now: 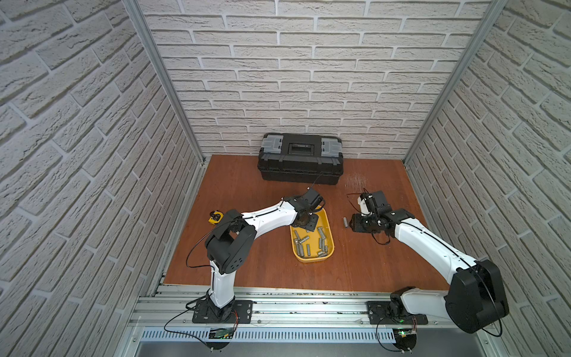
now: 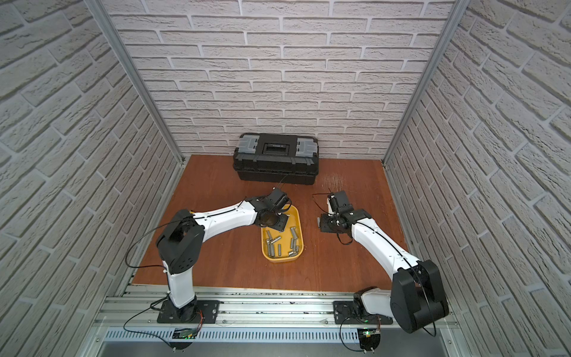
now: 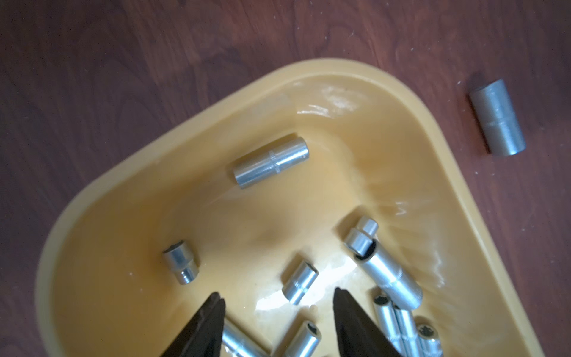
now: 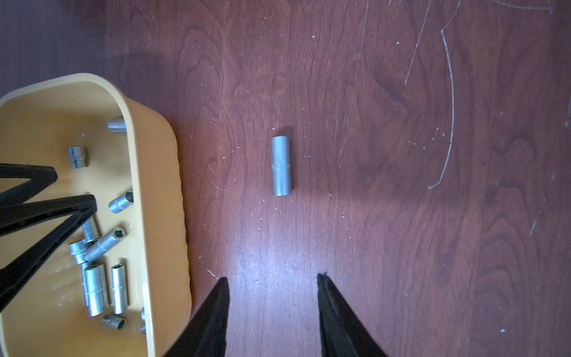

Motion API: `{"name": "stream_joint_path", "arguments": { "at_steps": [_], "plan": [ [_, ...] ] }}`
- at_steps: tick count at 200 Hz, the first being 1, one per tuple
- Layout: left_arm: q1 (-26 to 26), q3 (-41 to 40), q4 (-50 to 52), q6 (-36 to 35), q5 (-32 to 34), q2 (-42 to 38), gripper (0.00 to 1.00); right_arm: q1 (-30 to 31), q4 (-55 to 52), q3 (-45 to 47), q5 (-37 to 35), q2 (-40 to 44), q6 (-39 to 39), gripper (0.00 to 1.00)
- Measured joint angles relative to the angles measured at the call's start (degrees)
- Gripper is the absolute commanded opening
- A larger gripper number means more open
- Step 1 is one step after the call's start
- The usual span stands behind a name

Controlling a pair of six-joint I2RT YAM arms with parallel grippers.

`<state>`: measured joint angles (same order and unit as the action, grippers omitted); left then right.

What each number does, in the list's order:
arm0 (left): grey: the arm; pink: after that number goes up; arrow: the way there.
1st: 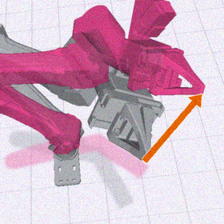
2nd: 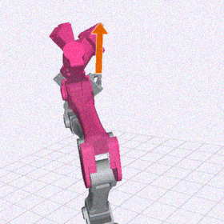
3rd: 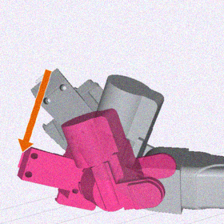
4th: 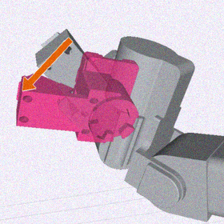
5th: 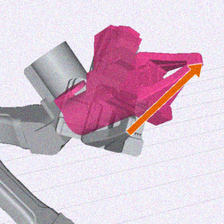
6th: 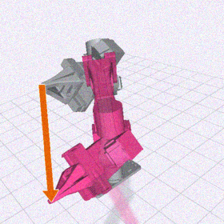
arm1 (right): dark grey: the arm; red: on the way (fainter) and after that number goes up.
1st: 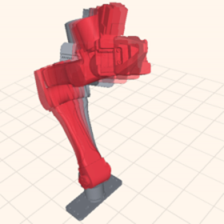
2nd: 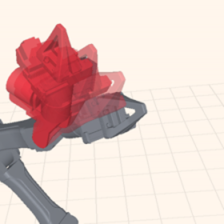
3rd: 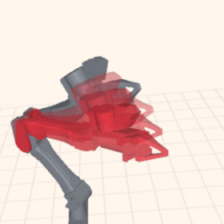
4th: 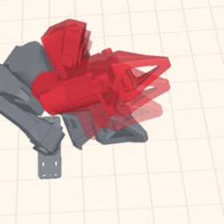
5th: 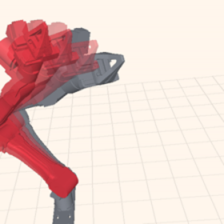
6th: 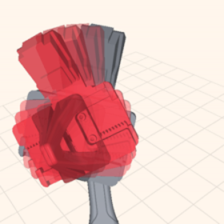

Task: Take out the socket from the storage box
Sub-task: Pick up the socket head from the storage box.

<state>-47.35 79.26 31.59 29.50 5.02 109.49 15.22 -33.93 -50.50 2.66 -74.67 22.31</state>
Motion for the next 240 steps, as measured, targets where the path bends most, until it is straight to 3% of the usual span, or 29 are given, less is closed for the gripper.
{"name": "stream_joint_path", "arguments": {
  "at_steps": [120,194,240],
  "plan": [
    [-0.79,2.64,2.54,-2.8,-2.97,6.75,0.39,0.0,0.72,0.04,0.24,-0.76,0.04,0.48],
    [-0.9,2.75,2.14,-2.27,-3.3,6.78,0.18,0.0,0.74,0.11,0.24,-0.96,0.07,0.48],
    [-0.92,2.49,1.18,-1.03,-3.37,6.6,0.13,0.02,0.74,0.15,0.22,-0.98,0.04,0.48]
  ]
}}
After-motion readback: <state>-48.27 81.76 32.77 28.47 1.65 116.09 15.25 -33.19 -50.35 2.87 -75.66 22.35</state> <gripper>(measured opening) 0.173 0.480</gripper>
